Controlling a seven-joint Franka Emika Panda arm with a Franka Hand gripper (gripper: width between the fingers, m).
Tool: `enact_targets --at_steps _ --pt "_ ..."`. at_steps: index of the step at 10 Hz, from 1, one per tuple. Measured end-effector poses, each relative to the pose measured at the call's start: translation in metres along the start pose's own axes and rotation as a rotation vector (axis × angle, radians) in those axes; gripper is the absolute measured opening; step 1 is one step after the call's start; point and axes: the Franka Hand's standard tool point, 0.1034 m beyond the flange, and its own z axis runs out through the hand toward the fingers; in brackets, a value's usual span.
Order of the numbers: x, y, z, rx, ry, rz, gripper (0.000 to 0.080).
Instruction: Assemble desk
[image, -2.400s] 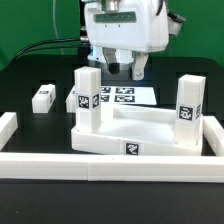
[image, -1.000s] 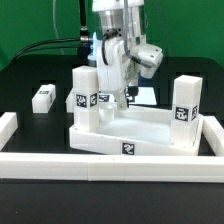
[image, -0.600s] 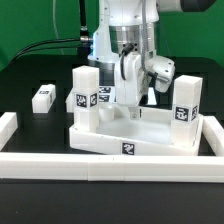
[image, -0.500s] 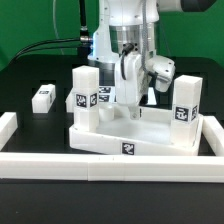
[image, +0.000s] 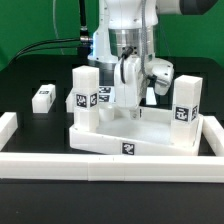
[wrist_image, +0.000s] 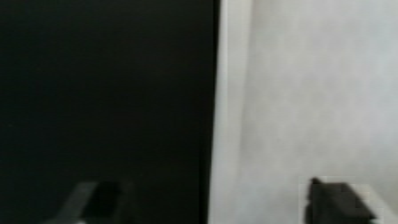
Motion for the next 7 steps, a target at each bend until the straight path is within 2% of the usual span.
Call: enact_targets --at_steps 1,2,3,7 --pt "0.0003 -0.0001 0.0001 0.001 0.001 -0.004 0.0389" --pt "0.0002 0.0001 0.0003 0.001 0.001 -0.005 0.0209" --pt "0.0014 -0.0008 -0.0001 0.004 0.003 -0.003 0.0080" --pt "0.0025 -0.0024 -0.0011 0.009 0.004 -0.010 0.0064"
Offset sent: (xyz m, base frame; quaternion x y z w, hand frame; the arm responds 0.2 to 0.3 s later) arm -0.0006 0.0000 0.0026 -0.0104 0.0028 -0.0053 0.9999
